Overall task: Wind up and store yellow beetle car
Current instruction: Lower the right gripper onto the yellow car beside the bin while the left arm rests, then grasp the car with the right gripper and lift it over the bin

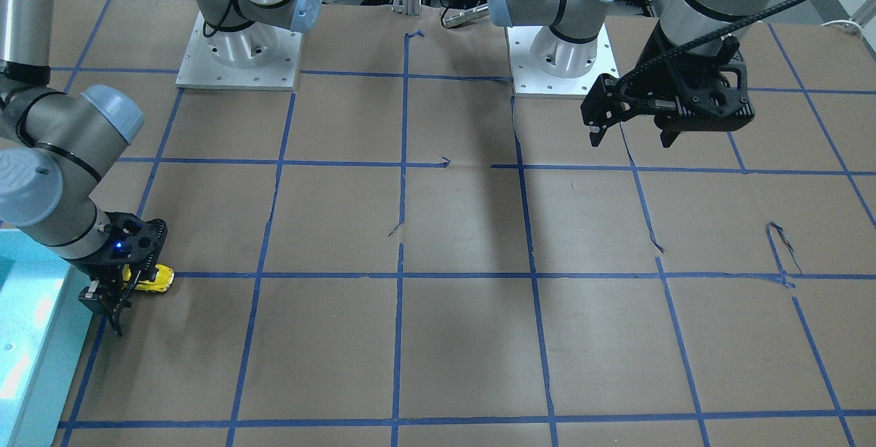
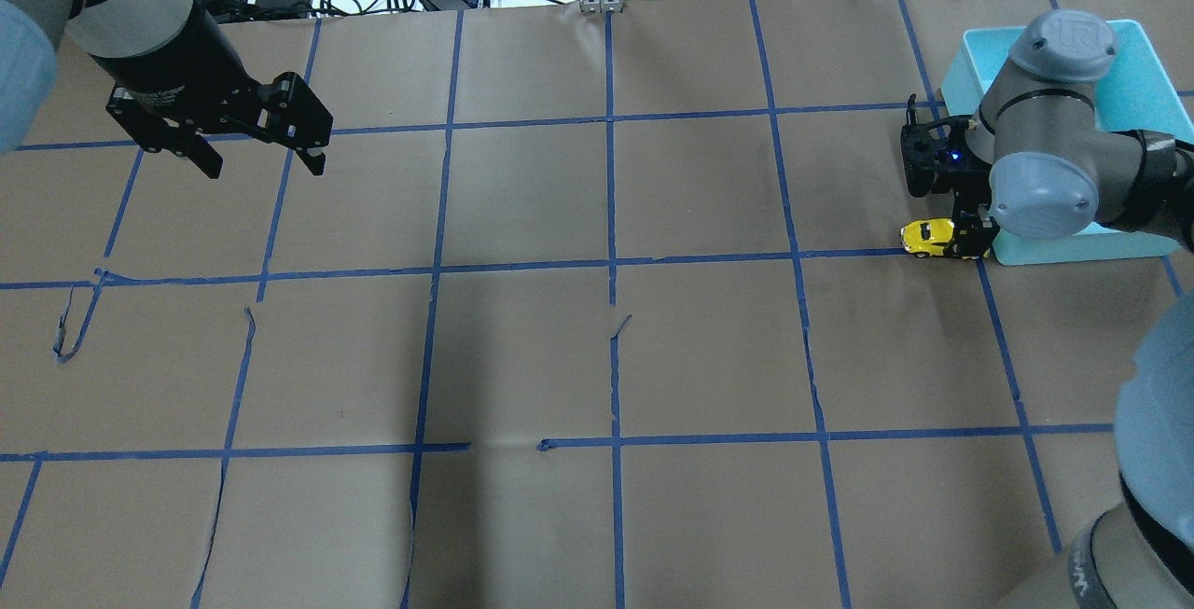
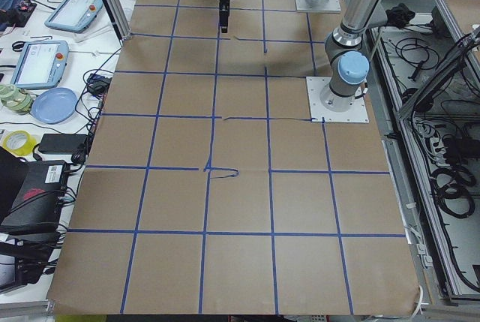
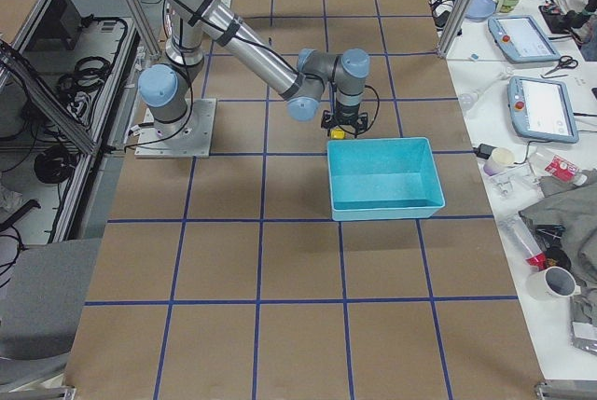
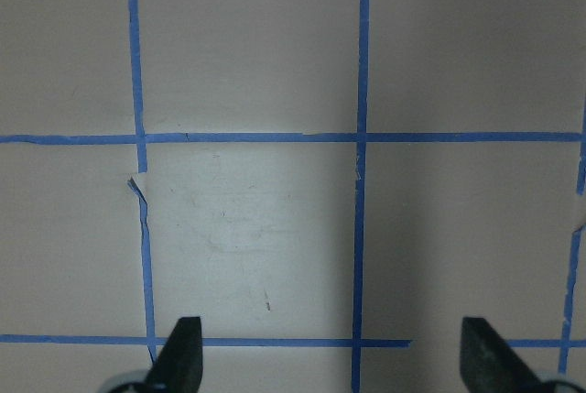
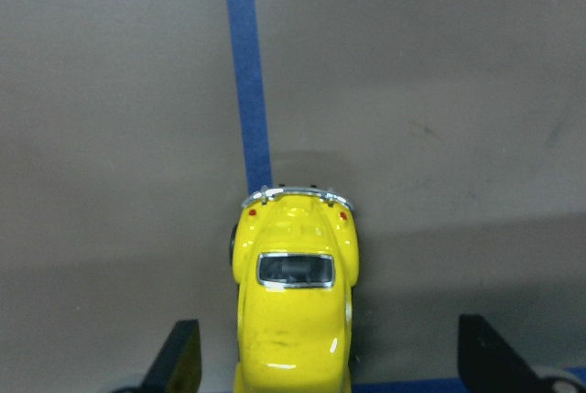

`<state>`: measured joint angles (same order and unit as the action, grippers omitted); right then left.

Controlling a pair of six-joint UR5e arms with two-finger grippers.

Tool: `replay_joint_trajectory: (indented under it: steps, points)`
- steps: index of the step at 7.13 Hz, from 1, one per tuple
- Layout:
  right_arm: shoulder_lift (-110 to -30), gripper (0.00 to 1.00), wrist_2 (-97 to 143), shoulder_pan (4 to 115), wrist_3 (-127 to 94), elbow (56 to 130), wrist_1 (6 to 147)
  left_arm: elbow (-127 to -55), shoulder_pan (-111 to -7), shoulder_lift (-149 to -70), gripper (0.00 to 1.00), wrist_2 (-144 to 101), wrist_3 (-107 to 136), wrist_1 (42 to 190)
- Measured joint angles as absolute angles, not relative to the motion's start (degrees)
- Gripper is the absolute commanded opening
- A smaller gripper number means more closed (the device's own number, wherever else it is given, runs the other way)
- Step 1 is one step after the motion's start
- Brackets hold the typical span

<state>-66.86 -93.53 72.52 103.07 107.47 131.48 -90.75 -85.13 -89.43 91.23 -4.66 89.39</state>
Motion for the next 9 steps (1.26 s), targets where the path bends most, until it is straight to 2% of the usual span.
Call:
replay_joint_trajectory:
  steps: [1,2,3,4,7,9]
  points:
    - [-66.86,0.43,-92.84,72.51,103.09,107.63,131.34,-90.78,-85.18,-89.43,1.0,91.25,-4.66,89.39]
    - [-66.85,0.35,-92.73,72.51,103.07,107.63,131.24,-90.77,-85.18,-89.41,1.0,91.31,-4.66,89.39]
    - [-66.85,0.24,-92.72,72.51,103.04,107.63,131.24,-90.76,-85.13,-89.41,1.0,91.34,-4.68,89.39]
    - [-66.86,0.0,-92.72,72.51,103.02,107.64,131.3,-90.77,-85.1,-89.47,1.0,91.33,-4.72,89.39]
    - [-68.38,0.0,-92.58,73.85,101.78,106.44,129.56,-90.79,-85.08,-89.74,1.0,91.4,-4.75,89.35]
    - [-71.65,0.0,-91.04,76.75,98.19,100.33,119.63,-90.85,-85.09,-89.96,1.0,91.35,-4.8,89.41]
